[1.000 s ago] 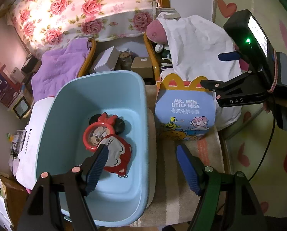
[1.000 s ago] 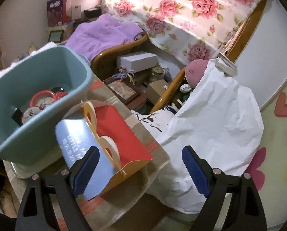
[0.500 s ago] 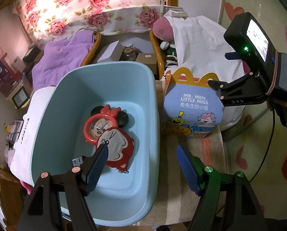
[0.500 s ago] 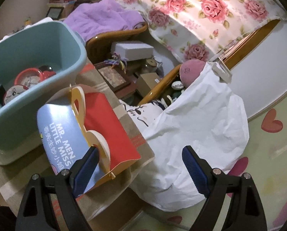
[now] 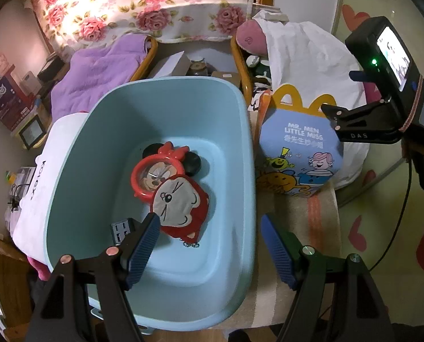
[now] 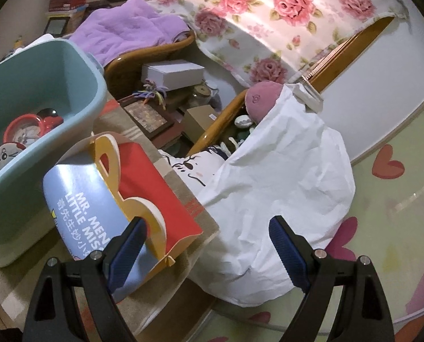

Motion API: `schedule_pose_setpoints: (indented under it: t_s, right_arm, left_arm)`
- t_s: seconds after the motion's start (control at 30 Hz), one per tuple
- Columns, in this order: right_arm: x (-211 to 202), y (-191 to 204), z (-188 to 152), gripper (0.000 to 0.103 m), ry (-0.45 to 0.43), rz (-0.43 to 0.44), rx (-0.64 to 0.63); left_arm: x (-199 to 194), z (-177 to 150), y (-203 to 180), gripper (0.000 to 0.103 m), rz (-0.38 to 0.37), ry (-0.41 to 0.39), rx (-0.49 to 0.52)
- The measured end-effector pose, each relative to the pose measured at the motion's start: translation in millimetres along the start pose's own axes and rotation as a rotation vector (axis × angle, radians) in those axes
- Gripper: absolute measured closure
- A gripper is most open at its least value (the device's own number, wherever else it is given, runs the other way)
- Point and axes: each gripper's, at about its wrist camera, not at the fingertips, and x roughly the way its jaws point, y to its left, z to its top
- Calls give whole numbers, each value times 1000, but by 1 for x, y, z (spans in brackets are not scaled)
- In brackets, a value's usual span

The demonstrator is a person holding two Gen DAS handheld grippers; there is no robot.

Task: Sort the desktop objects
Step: 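Move the right gripper down onto the meal box's red side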

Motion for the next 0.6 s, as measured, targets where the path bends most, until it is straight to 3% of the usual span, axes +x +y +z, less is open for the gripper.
schedule_pose_setpoints:
  t_s: [0.33,0.5,0.6]
  right_arm:
    - [-4,26,7,12,5,-133,-220]
    - [1,28,11,12,12,-129,-271]
    - [7,21,15,12,29,-46,-263]
  left_arm:
    - [5,-2,5,26,-5,11,-5]
    - [4,-2,5,26,-7,10,-8]
    - [5,-2,5,26,-7,17,-11]
